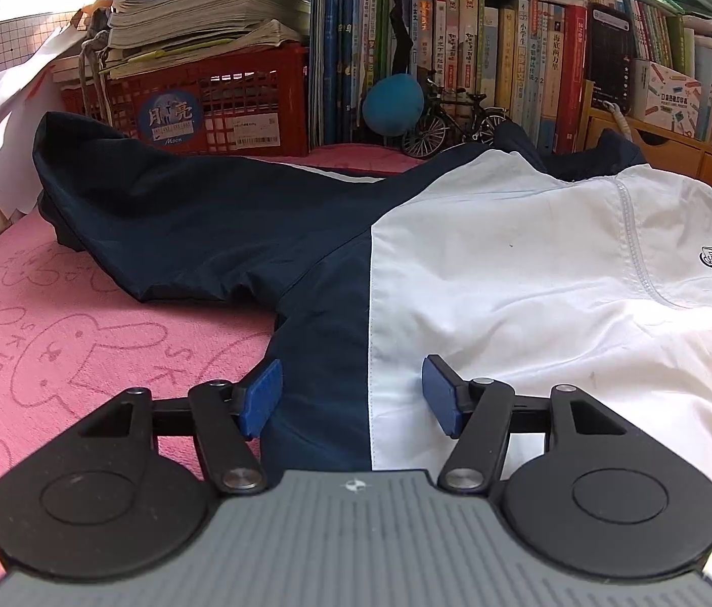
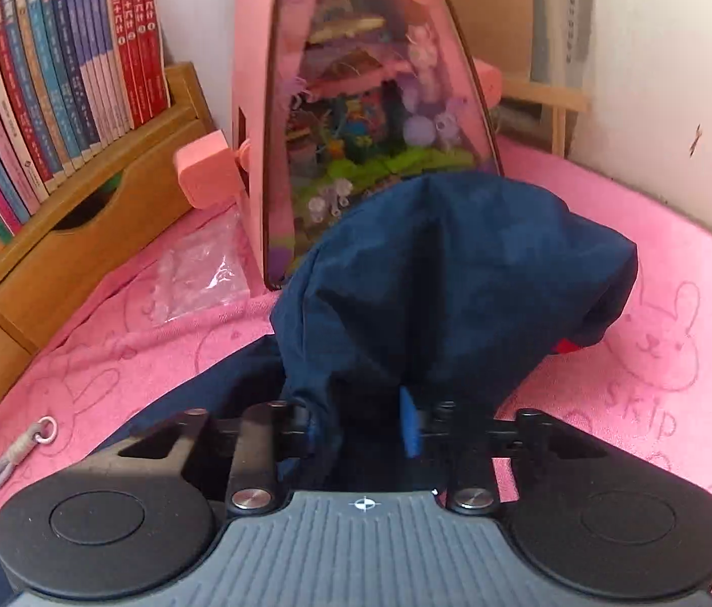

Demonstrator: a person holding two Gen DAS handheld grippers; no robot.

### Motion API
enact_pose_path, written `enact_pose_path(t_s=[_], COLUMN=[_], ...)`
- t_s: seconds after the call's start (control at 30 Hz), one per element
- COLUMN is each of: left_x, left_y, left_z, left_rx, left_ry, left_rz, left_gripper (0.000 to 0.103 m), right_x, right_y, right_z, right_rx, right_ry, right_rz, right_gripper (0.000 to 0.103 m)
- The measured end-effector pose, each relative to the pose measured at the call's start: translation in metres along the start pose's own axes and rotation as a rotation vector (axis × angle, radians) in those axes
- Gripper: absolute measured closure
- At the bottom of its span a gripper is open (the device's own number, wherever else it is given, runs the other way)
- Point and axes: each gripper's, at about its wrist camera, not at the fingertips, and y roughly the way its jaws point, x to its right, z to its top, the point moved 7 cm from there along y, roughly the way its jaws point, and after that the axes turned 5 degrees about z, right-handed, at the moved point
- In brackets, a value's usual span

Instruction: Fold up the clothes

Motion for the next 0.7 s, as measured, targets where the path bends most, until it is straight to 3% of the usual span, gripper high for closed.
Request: enact_pose_path(t_s=[0.07,0.1,0.2,0.23,0.4,0.5,0.6,0.63,0.67,0.7], left_x=[0.0,-0.001,-0.001,-0.001,-0.001,-0.001,0.0,0.0,0.0,-0.001], left_y=[0.0,0.0,0.0,0.0,0.0,0.0,0.0,0.0,0.0,0.0], left_z=[0.0,0.0,0.0,0.0,0.0,0.0,0.0,0.0,0.001,0.001], left_rx=[0.0,0.0,-0.001,-0.001,-0.002,-0.003,-0.003,-0.004,-0.004,-0.005], left_ry=[0.0,-0.003,-0.003,-0.003,-0.003,-0.004,-0.002,-0.002,-0.003,-0.003], left_rz=[-0.001,-0.003,-0.006,-0.007,-0.012,-0.01,-0.006,-0.005,-0.004,-0.003], left_gripper=[0.042,0.042,0.041,0.041,0.04,0.039,0.038,0.038,0.037,0.037], right_x=[0.011,0.011,0.007,0.015,0.072,0.108,0.129,0.134,0.139,0.144], right_y=[-0.016,-0.033,-0.117,-0.126,-0.126,-0.091,-0.079,-0.081,-0.082,-0.084], right_z=[0.01,0.022,0.052,0.051,0.037,0.006,-0.03,-0.04,-0.048,-0.055], right_rx=[0.012,0.064,0.346,0.366,0.31,0.117,-0.034,-0.084,-0.127,-0.166], right_ry=[0.06,0.071,-0.032,-0.053,-0.1,-0.114,-0.179,-0.173,-0.147,-0.114], right_rz=[0.13,0.238,0.661,0.684,0.569,0.431,0.375,0.407,0.443,0.477], right_gripper=[0.094,0.094,0.094,0.094,0.094,0.091,0.085,0.076,0.054,0.042])
